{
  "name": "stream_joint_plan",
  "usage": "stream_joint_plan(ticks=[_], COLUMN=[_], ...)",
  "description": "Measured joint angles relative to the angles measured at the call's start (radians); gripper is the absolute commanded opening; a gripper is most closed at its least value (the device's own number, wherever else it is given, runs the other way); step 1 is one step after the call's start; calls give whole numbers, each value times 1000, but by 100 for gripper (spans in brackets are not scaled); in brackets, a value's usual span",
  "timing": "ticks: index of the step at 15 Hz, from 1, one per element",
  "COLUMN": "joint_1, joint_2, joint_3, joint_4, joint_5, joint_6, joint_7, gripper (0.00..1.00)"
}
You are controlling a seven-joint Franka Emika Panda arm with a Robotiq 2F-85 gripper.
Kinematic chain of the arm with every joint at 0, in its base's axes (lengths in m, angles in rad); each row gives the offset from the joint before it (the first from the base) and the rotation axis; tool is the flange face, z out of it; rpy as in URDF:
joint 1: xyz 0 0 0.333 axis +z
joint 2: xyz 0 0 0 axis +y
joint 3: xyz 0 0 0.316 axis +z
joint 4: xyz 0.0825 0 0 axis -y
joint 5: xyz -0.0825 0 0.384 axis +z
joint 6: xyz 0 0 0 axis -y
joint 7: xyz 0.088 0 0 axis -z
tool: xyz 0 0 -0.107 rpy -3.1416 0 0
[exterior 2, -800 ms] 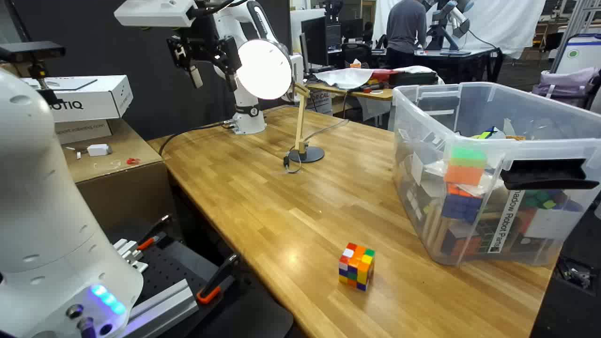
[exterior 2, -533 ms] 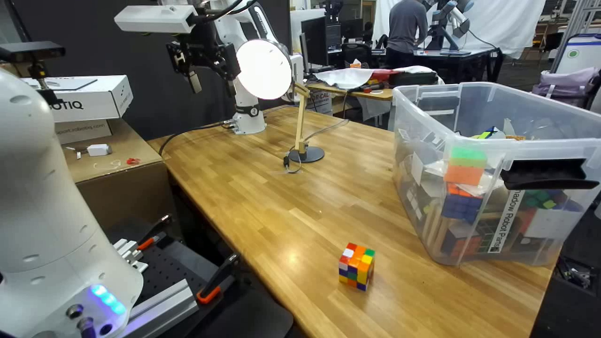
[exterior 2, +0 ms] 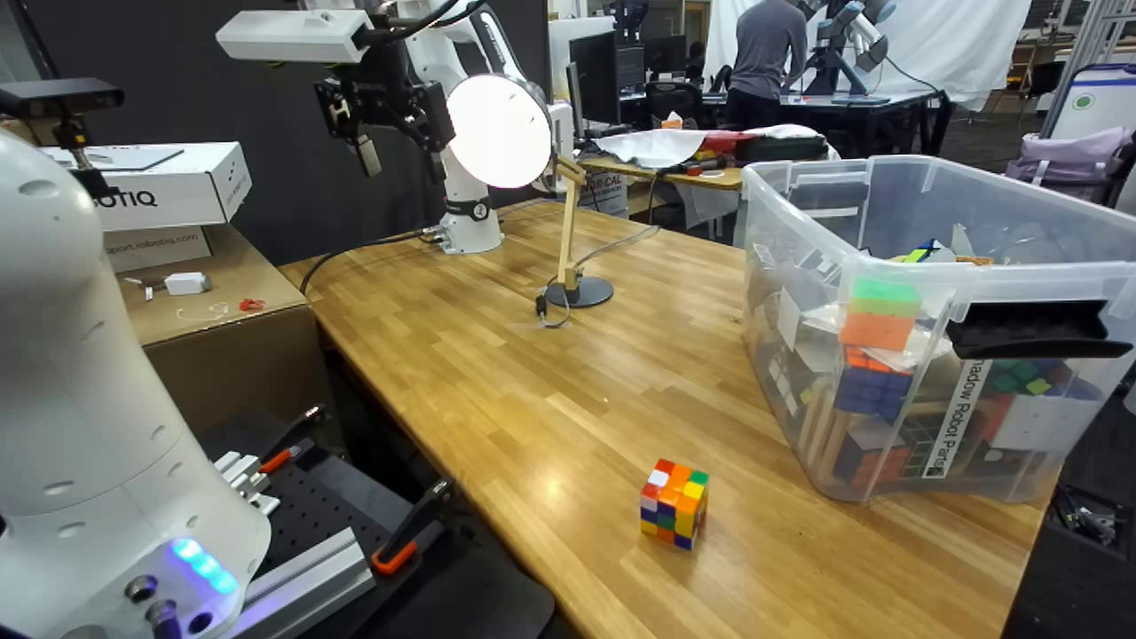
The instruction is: Move the Rubik's cube slightly to the left
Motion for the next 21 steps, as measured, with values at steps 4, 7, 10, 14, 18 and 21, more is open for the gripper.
stream_joint_plan(ticks=[4, 7, 10, 14, 18, 21], joint_1=[0, -1, -27, -117, -216, -278], joint_2=[0, 3, 23, 91, 173, 228], joint_3=[0, 0, -14, -60, -85, -93], joint_4=[2, 8, 8, 9, 13, 16], joint_5=[0, 0, 0, -10, -42, -59], joint_6=[0, 0, 0, 4, 27, 54], joint_7=[0, 5, 32, 46, 85, 131], gripper=[100, 100, 100, 100, 100, 100])
